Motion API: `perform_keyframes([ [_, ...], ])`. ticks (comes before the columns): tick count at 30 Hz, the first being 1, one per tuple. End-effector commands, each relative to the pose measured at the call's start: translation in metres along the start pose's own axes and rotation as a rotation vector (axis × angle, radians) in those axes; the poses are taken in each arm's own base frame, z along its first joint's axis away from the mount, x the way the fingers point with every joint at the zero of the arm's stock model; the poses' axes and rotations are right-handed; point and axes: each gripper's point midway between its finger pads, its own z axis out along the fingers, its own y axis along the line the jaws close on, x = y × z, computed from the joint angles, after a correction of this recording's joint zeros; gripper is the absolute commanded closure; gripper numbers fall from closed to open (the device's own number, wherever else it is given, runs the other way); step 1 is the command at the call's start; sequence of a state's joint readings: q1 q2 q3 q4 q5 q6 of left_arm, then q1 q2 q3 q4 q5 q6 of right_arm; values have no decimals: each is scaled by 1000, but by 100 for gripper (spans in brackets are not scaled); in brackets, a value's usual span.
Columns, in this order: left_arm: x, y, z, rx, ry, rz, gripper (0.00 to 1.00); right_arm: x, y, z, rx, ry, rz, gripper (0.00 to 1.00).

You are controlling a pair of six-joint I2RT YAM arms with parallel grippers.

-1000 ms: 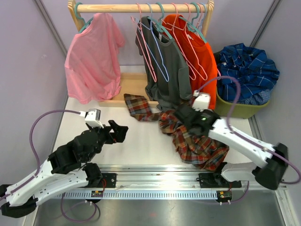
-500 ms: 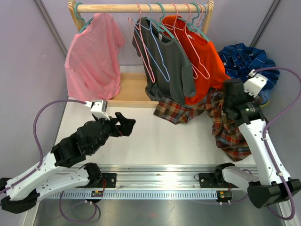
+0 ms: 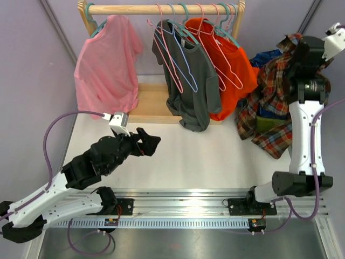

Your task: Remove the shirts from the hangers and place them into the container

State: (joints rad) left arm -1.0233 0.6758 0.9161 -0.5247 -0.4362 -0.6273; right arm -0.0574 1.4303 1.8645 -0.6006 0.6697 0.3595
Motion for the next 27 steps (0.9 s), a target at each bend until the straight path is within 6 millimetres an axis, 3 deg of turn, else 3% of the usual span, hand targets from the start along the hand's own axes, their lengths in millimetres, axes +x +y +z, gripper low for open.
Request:
perform_keyframes([
  [1,-19,-18,-7,87,-59,-34,2,-72,39,9,-131,-174,96,100],
  [2,-19,-18,-7,86,-58,-32,2,-68,45,26,-130,-169,93,100],
  [4,-21,-17,-10,87,-66,-34,2,-95,59,29,-199,-225,137,100],
  [5,-23,-17,-12,89,-71,-36,2,-90,62,46,-194,-218,137,100],
  [6,-23,-15,-13,85,-71,-34,1,-109,68,42,-232,-256,162,100],
  [11,-29,-10,-21,72,-92,-40,1,-152,105,46,-414,-383,241,100],
  [13,-30,-5,-23,55,-97,-39,1,-187,112,28,-488,-490,296,100],
  [15,-33,-3,-27,51,-107,-46,1,-210,121,10,-567,-564,326,100],
  [19,-36,1,-31,41,-129,-58,1,-263,125,-44,-733,-771,423,100],
  [24,-41,6,-36,30,-148,-61,1,-311,103,-109,-816,-999,513,100],
  [27,-43,7,-37,22,-153,-58,1,-329,86,-128,-784,-1111,535,100],
])
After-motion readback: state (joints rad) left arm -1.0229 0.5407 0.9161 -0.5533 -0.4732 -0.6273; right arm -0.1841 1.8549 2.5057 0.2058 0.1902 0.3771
